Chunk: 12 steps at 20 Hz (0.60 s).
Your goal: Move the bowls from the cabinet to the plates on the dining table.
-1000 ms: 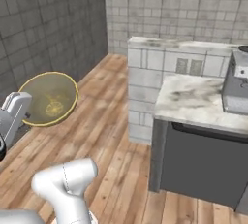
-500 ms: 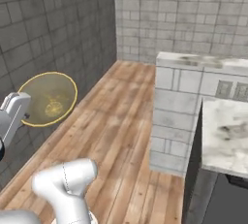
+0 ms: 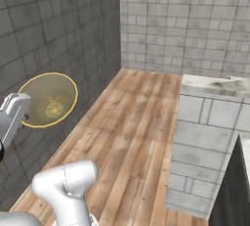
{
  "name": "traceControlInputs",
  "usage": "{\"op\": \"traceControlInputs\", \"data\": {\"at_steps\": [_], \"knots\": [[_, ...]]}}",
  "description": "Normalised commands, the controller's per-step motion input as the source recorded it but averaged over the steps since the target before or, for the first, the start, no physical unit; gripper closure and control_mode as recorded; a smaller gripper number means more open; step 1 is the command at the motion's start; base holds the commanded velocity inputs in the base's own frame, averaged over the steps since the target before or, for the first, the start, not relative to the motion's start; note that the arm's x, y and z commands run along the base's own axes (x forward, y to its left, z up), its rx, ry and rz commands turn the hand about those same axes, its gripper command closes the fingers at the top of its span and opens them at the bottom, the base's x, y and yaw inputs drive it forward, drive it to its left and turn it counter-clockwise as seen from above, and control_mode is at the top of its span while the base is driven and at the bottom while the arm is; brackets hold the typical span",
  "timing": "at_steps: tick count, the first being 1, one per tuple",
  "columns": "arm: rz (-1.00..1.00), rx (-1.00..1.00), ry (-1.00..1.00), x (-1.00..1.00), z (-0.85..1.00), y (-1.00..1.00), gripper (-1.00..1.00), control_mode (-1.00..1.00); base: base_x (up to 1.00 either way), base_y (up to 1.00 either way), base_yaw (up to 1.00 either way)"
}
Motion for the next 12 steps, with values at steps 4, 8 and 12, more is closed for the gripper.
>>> {"op": "traceControlInputs", "data": {"at_steps": [4,8,12], "knots": [[0.00,0.00,0.00,0.00,0.00,0.00,1.00,1.00,1.00,0.34,-0.08],[0.00,0.00,0.00,0.00,0.00,0.00,1.00,1.00,1.00,0.16,-0.20],[0.00,0.00,0.00,0.00,0.00,0.00,1.00,1.00,1.00,0.13,-0.27]]}}
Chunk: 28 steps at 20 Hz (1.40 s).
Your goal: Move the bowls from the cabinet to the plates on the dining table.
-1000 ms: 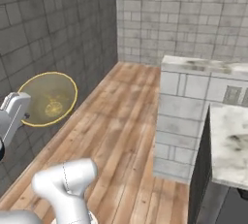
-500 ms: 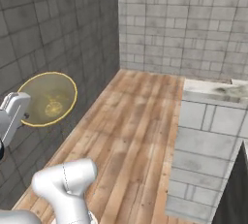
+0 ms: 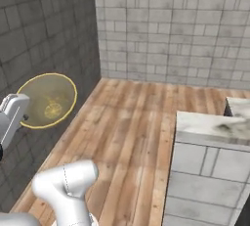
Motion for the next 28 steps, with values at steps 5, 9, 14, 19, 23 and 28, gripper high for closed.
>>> {"op": "traceControlInputs", "data": {"at_steps": [5,9,14,19,23,28], "knots": [[0.00,0.00,0.00,0.00,0.00,0.00,1.00,1.00,1.00,0.25,-0.24],[0.00,0.00,0.00,0.00,0.00,0.00,1.00,1.00,1.00,0.47,-0.16],[0.00,0.00,0.00,0.00,0.00,0.00,1.00,1.00,1.00,0.32,-0.25],[0.00,0.00,0.00,0.00,0.00,0.00,1.00,1.00,1.00,0.23,-0.35],[0.00,0.00,0.00,0.00,0.00,0.00,1.00,1.00,1.00,0.24,-0.43],[0.00,0.00,0.00,0.00,0.00,0.00,1.00,1.00,0.91,0.29,-0.50]]}}
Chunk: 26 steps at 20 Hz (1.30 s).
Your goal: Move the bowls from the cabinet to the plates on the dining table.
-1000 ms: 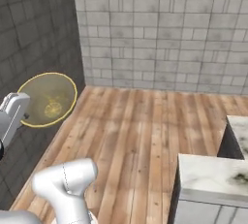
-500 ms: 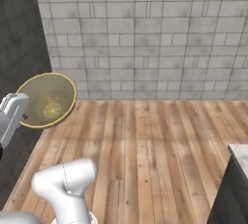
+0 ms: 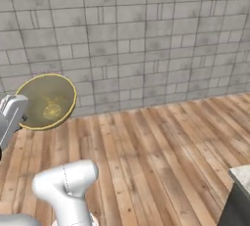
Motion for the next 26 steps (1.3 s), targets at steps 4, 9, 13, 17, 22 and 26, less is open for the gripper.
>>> {"op": "traceControlInputs", "data": {"at_steps": [4,9,13,17,22,26], "knots": [[0.00,0.00,0.00,0.00,0.00,0.00,1.00,1.00,0.82,0.29,-0.57],[0.00,0.00,0.00,0.00,0.00,0.00,1.00,1.00,0.69,0.28,-0.62],[0.00,0.00,0.00,0.00,0.00,0.00,1.00,1.00,0.60,0.24,-0.68],[0.00,0.00,0.00,0.00,0.00,0.00,1.00,1.00,0.60,0.21,-0.69],[0.00,0.00,0.00,0.00,0.00,0.00,1.00,1.00,0.63,0.23,-0.67],[0.00,0.00,0.00,0.00,0.00,0.00,1.00,1.00,0.67,0.38,-0.64]]}}
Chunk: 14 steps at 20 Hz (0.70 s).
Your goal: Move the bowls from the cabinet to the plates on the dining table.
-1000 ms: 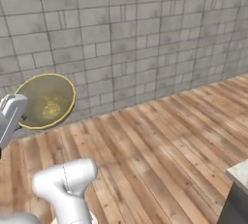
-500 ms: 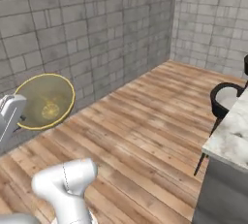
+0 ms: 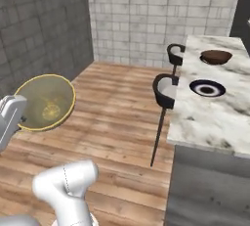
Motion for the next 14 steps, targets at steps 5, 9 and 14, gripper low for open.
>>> {"op": "traceControlInputs", "data": {"at_steps": [5,9,14], "knots": [[0.00,0.00,0.00,0.00,0.00,0.00,1.00,1.00,0.58,0.70,-0.59],[0.00,0.00,0.00,0.00,0.00,0.00,1.00,1.00,0.41,0.99,-0.47],[0.00,0.00,0.00,0.00,0.00,0.00,1.00,1.00,0.26,0.97,-0.44]]}}
